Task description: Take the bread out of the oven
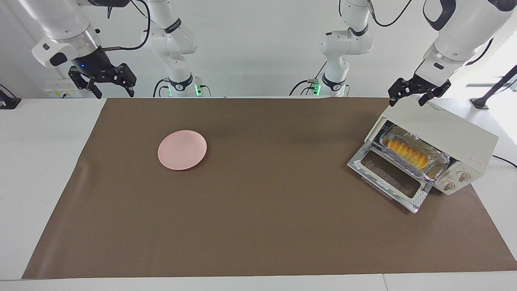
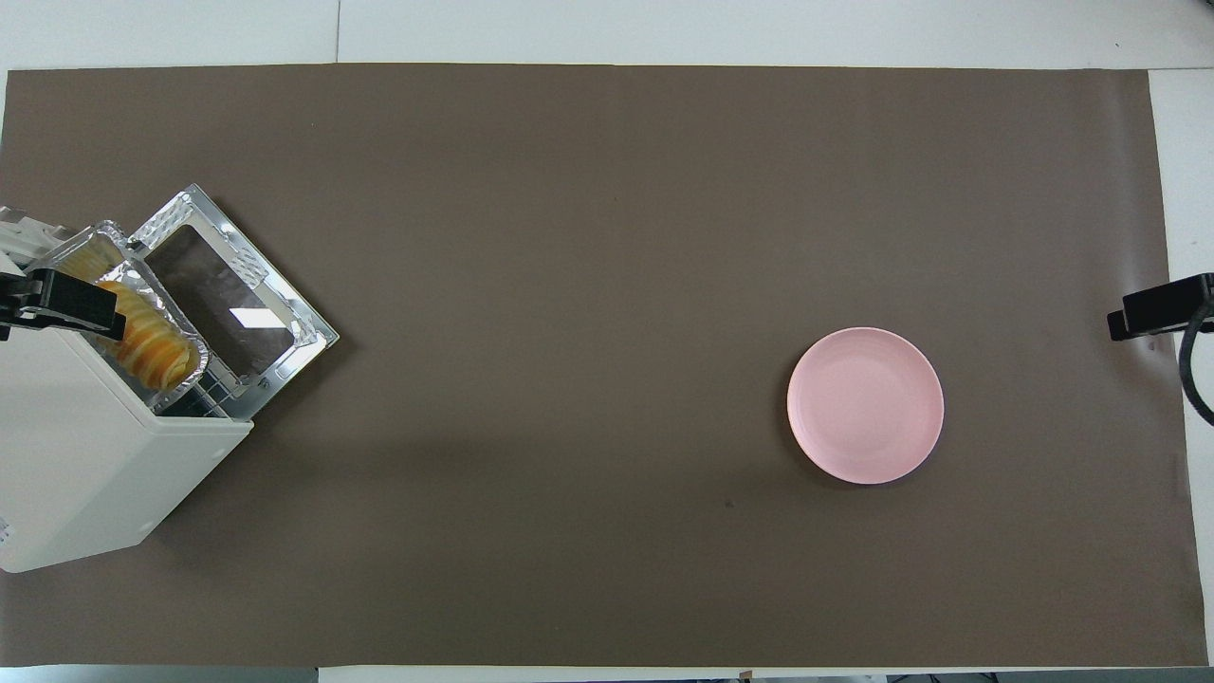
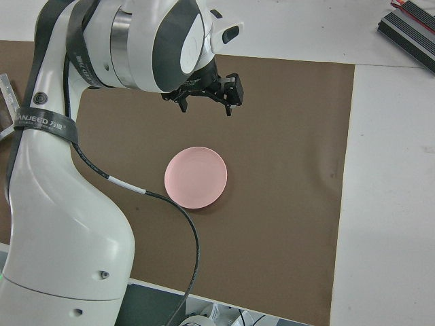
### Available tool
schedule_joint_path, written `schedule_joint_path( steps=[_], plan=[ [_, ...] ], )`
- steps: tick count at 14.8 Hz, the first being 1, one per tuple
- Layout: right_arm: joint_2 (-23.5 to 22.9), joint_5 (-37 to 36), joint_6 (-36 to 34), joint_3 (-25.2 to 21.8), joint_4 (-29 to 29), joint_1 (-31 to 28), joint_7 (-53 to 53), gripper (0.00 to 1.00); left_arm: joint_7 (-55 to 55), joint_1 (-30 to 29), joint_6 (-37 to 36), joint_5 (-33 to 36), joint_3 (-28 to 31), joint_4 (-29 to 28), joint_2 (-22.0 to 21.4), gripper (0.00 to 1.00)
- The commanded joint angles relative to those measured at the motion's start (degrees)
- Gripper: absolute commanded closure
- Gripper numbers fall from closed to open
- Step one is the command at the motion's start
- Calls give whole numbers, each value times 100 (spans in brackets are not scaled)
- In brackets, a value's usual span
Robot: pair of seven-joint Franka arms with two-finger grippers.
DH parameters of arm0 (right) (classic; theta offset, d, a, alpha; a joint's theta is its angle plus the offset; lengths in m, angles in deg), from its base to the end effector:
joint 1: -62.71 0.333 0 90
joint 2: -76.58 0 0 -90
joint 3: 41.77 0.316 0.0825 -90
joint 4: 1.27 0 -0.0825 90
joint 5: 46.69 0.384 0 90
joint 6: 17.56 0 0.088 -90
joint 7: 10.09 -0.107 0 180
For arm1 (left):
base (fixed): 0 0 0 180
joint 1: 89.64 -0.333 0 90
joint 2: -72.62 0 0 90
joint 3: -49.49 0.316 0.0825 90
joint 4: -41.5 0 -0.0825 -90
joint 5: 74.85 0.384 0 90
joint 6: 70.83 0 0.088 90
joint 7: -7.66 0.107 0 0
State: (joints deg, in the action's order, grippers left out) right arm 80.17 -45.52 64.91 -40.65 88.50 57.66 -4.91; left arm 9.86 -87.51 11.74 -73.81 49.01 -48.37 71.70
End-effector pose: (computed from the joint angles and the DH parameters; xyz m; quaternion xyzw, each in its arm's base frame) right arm 0.5201 -0.0330 0.6490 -0.9994 -0.0119 0.0315 0.0121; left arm 0.5349 -0.0223 0.6237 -0.9976 0.0412 0.0556 0.0093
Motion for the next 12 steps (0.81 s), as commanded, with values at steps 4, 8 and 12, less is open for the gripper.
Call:
schedule_joint_path(
  steps=[4,8,12],
  plan=[
    [98,41,-47,29,76,-31,-9,0,-263,86,390,-86,66,-110,-101,0],
    [89,41,-47,29,76,-40,-9,0,-971,6,812,-456,136,-57,459,0],
    [89,41,-56,29,76,-40,-9,0,-2798,-29,2182,-359,136,-189,1180,0]
  ],
)
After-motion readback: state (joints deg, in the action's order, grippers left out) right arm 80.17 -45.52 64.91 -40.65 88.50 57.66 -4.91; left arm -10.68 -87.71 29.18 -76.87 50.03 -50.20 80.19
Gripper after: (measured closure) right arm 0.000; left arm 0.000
